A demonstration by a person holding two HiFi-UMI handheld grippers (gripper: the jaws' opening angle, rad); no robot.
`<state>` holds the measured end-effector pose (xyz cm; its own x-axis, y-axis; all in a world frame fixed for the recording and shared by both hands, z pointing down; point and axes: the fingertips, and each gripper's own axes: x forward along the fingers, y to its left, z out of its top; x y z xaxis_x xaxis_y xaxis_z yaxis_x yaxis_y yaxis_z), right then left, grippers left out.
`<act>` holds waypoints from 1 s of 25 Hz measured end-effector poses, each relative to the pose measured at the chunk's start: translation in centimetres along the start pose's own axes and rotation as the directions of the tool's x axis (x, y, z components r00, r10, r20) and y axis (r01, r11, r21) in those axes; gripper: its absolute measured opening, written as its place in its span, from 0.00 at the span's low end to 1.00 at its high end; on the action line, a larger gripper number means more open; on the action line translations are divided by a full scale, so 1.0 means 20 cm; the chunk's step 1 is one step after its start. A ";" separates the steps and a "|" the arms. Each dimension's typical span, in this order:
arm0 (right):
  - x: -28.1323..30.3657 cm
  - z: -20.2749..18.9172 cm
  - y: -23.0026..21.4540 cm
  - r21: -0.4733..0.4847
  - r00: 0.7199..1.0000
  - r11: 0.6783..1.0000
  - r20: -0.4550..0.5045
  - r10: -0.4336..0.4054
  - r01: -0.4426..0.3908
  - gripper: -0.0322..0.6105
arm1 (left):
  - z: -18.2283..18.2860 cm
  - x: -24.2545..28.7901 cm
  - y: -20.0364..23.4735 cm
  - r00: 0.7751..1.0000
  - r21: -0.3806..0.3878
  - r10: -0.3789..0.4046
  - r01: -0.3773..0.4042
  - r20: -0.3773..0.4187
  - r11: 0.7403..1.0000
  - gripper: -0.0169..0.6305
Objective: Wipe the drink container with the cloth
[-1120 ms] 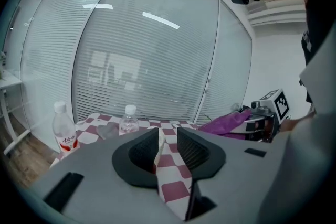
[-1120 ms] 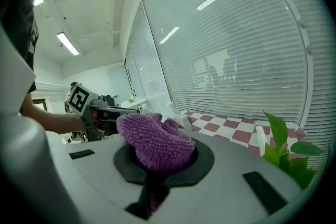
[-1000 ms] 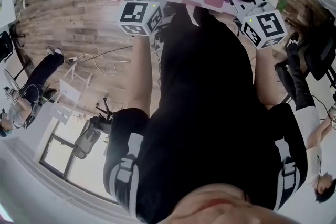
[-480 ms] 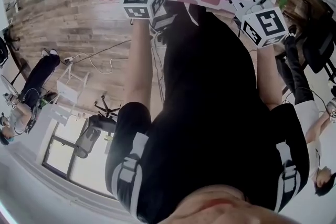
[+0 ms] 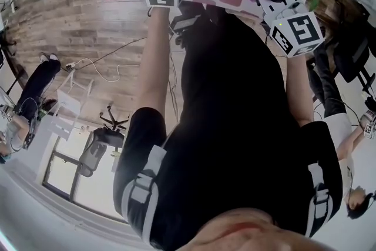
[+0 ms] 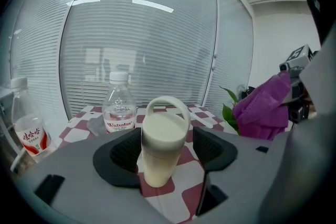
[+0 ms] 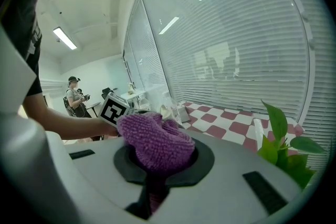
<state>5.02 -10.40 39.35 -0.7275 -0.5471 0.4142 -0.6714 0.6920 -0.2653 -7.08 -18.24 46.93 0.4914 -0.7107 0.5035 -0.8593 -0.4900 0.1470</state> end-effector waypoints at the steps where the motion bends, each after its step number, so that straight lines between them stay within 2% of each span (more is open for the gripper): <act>1: 0.00 0.00 0.00 0.001 1.000 1.000 -0.001 0.005 -0.005 0.11 | 0.00 0.01 0.00 1.000 -0.007 0.003 -0.003 0.003 1.000 0.49; 17: 0.00 0.01 -0.01 0.014 1.000 1.000 0.011 0.022 -0.022 0.11 | 0.00 0.01 0.01 0.998 0.010 0.061 -0.061 -0.005 0.998 0.48; 21: -0.01 0.01 -0.01 0.022 1.000 1.000 0.019 0.014 -0.015 0.11 | -0.01 -0.02 0.00 0.999 -0.051 0.050 -0.050 -0.013 0.997 0.48; 25: -0.02 -0.01 -0.01 0.026 1.000 1.000 0.024 0.011 -0.012 0.11 | -0.04 -0.06 0.00 0.999 -0.169 0.027 -0.034 -0.043 0.985 0.48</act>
<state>5.58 -10.21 39.39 -0.7381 -0.5506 0.3899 -0.6663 0.6858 -0.2929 -7.74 -17.00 46.96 0.4618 -0.7012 0.5431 -0.8869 -0.3732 0.2722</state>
